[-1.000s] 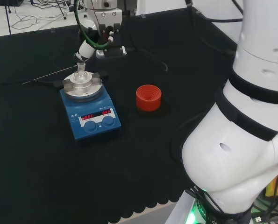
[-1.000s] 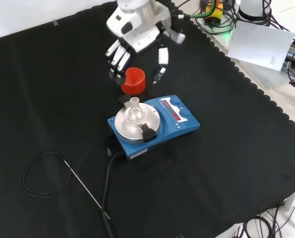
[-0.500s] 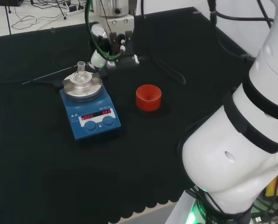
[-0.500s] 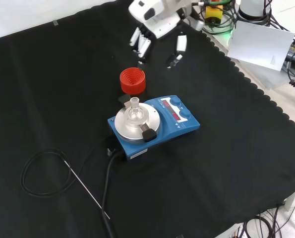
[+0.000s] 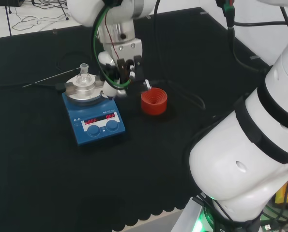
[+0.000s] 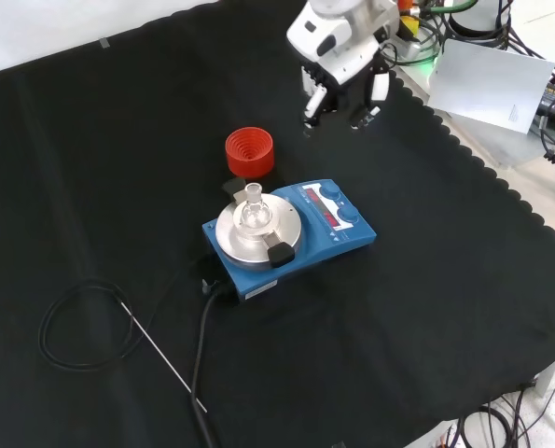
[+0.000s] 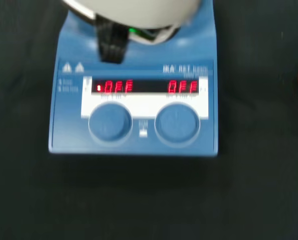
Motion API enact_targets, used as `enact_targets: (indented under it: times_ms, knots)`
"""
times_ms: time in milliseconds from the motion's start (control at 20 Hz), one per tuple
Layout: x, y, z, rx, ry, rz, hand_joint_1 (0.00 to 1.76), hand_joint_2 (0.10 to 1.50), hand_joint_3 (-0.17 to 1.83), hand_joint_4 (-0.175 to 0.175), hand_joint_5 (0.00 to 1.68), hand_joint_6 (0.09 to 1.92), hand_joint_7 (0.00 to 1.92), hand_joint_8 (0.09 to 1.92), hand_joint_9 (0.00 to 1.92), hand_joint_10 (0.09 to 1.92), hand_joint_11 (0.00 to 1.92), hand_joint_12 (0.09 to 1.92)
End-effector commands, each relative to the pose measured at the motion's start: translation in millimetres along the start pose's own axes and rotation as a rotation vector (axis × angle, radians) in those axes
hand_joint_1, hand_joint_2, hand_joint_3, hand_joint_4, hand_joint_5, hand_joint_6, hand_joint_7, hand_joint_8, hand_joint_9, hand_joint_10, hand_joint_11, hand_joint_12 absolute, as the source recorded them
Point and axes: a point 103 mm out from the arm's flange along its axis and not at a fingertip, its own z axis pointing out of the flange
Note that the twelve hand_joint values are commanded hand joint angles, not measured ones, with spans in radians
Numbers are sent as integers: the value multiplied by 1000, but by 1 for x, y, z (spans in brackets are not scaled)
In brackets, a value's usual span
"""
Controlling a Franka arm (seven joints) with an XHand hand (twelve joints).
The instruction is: Turn on the heater.
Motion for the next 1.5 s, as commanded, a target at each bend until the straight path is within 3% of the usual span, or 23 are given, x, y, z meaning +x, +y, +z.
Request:
enact_targets:
  times_ms: [50,400,850,1500]
  knots:
    - [6,-11,42,79,-25,-11,1181,706,702,-142,636,639,1499,1449,1633,1334,1496,946]
    - [27,-12,72,168,-51,-37,1378,711,883,-99,420,763,1551,1573,1662,1449,1261,1251]
    - [45,0,86,247,-71,-59,1402,689,955,-71,278,687,1564,1587,1668,1462,1238,1301]
    - [51,6,105,308,-85,-69,1406,678,984,-60,278,590,1568,1590,1670,1466,1236,1311]
